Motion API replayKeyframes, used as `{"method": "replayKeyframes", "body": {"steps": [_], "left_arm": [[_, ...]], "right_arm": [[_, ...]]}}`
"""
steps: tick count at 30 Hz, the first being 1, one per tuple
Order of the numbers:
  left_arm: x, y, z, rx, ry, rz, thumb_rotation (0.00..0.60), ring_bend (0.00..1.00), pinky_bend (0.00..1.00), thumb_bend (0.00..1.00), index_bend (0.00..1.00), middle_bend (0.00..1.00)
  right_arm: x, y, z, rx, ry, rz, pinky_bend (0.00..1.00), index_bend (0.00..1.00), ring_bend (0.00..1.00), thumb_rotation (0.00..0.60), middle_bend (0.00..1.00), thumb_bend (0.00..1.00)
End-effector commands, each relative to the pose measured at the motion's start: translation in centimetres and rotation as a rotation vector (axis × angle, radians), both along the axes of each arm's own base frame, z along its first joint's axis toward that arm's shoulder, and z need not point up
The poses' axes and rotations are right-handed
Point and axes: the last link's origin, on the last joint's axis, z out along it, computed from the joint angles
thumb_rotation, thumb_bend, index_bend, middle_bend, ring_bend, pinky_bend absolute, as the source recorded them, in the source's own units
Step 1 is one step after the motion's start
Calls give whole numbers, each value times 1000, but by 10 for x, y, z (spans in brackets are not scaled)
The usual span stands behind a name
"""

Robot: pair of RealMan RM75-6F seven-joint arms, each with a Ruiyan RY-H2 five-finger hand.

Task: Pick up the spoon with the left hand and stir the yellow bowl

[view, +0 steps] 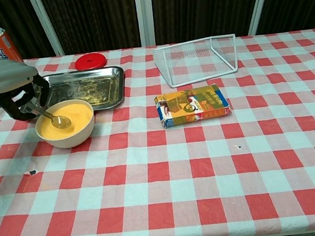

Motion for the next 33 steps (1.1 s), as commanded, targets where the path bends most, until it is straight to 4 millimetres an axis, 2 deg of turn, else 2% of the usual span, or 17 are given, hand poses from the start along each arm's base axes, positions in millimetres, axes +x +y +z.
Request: {"method": "replayKeyframes", "body": {"steps": [1,23,33], "left_arm": [[0,1,-1,-8,1,2,600,861,906,319,532,864],[-1,2,-2,-20,-28,18,600,861,906,340,590,870],[-1,1,-2,-16,-28,14,600,864,906,386,639,878]], "right_arm": [[0,0,0,-1,0,-2,0,0,0,600,0,150],[-3,2,-1,-2,-9,-13,0,0,0,600,0,132],[-3,2,-2,-1,-11,-14,0,0,0,600,0,132]]}}
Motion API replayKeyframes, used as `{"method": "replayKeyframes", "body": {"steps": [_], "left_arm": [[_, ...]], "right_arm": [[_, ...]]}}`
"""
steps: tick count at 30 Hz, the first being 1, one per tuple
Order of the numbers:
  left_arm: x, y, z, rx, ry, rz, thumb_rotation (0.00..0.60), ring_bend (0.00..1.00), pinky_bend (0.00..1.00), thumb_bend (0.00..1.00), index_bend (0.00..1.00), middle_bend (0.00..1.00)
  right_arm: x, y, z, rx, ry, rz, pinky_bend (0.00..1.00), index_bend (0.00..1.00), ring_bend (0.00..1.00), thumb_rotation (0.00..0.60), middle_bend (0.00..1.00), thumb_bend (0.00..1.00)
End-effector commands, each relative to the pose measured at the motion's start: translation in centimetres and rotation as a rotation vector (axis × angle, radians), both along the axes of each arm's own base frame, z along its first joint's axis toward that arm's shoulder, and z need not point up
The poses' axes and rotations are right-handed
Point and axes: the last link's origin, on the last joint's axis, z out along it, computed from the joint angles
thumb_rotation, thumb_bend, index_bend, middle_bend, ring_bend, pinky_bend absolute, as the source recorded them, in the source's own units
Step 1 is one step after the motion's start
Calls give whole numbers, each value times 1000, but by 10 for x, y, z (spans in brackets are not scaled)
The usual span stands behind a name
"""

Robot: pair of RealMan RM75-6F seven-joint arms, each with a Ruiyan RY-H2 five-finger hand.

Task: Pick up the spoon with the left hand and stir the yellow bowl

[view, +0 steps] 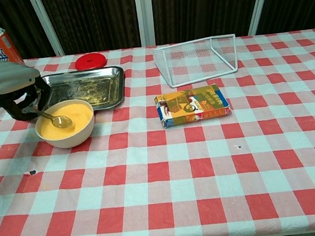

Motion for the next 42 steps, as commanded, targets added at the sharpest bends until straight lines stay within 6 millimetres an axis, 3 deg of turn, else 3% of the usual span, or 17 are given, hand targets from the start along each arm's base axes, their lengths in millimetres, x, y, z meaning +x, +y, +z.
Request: {"method": "replayKeyframes", "body": {"steps": [1,13,28,42], "left_arm": [[0,0,1,2,1,-1,600,865,906,391,641,878],[24,-9,20,105,267,-128,600,879,906,426,653,889],[54,-20,-13,213,478,-229,600,902,918,430,664,903],[54,-23,-32,343,606,-310,600,909,925,430,678,913]], "right_arm": [[0,0,0,0,0,0,0,0,0,600,0,132],[2,-1,-2,6,-4,12,0,0,0,600,0,128],[-3,0,-2,5,-10,-3,0,0,0,600,0,127],[-5,0,-1,5,-11,-10,0,0,0,600,0,127]]}}
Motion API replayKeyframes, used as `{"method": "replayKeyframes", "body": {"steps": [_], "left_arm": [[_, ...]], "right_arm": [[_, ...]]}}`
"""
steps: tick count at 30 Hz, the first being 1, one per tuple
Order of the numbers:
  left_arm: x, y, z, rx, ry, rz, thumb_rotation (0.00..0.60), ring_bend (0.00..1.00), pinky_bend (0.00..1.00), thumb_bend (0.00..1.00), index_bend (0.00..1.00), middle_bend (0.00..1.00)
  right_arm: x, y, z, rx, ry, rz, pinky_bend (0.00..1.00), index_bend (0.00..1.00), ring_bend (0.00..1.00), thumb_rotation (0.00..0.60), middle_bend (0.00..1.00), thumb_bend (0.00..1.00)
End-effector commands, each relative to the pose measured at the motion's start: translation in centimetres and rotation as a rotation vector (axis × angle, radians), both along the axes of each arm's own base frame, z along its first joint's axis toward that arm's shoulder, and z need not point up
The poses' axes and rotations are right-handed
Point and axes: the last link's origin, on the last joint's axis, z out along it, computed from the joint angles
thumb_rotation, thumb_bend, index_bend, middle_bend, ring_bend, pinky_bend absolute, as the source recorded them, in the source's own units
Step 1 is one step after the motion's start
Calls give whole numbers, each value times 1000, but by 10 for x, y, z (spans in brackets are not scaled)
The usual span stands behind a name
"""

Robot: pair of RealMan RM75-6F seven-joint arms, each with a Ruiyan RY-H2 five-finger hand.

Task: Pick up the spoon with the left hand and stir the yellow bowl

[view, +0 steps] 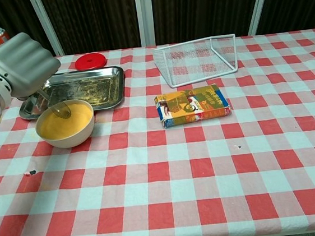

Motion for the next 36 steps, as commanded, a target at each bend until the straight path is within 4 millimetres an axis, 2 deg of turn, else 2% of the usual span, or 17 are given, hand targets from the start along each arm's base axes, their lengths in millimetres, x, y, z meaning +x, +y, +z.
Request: {"method": "replayKeyframes", "body": {"steps": [1,11,18,26,33,36], "left_arm": [[-2,-2,-2,9,23,-10,600,909,925,430,678,913],[-10,-16,-22,-23,82,-49,600,912,925,431,678,915],[-5,-22,-26,-64,-27,-20,600,912,925,431,678,916],[-7,-16,-16,-108,-192,47,600,912,924,431,679,917],[-12,-6,7,-115,-324,122,600,912,924,432,679,917],[-14,-1,20,-86,-325,128,600,912,924,432,679,918]], "right_arm": [[0,0,0,1,1,1,0,0,0,600,0,127],[2,-1,-2,6,2,2,0,0,0,600,0,127],[3,0,-2,4,4,2,0,0,0,600,0,127],[3,1,-1,2,2,2,0,0,0,600,0,127],[4,0,-2,3,2,5,0,0,0,600,0,127],[4,1,-2,3,2,6,0,0,0,600,0,127]]}}
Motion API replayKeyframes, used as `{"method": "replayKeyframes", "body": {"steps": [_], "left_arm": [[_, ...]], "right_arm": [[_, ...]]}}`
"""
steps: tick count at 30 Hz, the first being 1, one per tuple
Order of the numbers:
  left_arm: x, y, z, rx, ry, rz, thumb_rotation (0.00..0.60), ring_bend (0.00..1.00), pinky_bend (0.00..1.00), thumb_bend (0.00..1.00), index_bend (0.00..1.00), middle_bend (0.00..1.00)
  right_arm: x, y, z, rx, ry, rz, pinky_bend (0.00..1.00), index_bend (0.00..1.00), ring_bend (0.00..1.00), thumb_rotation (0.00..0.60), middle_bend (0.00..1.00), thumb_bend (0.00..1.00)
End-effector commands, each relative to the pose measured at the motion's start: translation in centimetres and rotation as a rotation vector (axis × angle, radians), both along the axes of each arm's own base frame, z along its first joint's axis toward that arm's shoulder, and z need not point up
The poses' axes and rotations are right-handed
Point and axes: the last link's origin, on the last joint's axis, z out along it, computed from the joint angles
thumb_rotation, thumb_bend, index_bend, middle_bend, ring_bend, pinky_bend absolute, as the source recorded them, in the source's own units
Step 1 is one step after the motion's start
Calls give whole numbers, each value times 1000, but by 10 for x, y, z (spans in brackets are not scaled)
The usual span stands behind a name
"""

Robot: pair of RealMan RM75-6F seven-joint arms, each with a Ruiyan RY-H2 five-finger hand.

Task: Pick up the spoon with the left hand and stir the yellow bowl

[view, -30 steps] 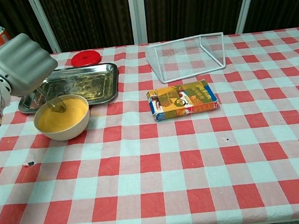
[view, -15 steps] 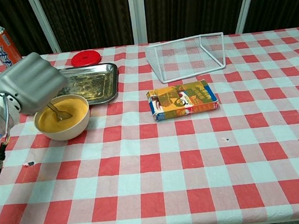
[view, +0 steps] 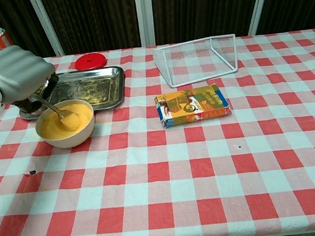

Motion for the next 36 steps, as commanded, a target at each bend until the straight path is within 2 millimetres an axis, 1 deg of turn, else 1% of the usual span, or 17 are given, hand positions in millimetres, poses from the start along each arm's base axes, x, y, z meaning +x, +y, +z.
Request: {"method": "replayKeyframes", "body": {"steps": [1,3,5,7,13,19,25,30,33,36], "left_arm": [[-2,5,12,30,11,1,600,912,924,432,679,918],[-3,5,14,48,50,-21,600,912,925,432,679,918],[-4,4,12,59,115,-59,600,912,924,432,679,918],[-6,1,8,73,194,-109,600,912,924,432,679,917],[-13,-7,-11,82,316,-172,600,912,924,432,679,917],[-13,-14,-24,98,362,-209,600,913,925,434,679,919],[-11,-21,-34,89,372,-228,600,915,925,443,679,921],[-8,-25,-38,68,327,-202,600,915,925,446,679,922],[-6,-25,-38,40,274,-180,600,915,925,446,679,922],[-4,-21,-31,20,186,-133,600,915,925,446,680,923]], "right_arm": [[0,0,0,1,0,1,0,0,0,600,0,127],[1,0,0,2,1,1,0,0,0,600,0,127],[1,0,-1,2,0,3,0,0,0,600,0,126],[1,0,-1,2,0,3,0,0,0,600,0,126],[1,1,-1,3,1,0,0,0,0,600,0,127],[2,1,-1,4,3,3,0,0,0,600,0,127],[3,1,-2,7,2,3,0,0,0,600,0,127],[2,1,-2,3,2,1,0,0,0,600,0,127],[2,1,-2,5,0,0,0,0,0,600,0,127],[1,1,-2,3,0,0,0,0,0,600,0,127]]}}
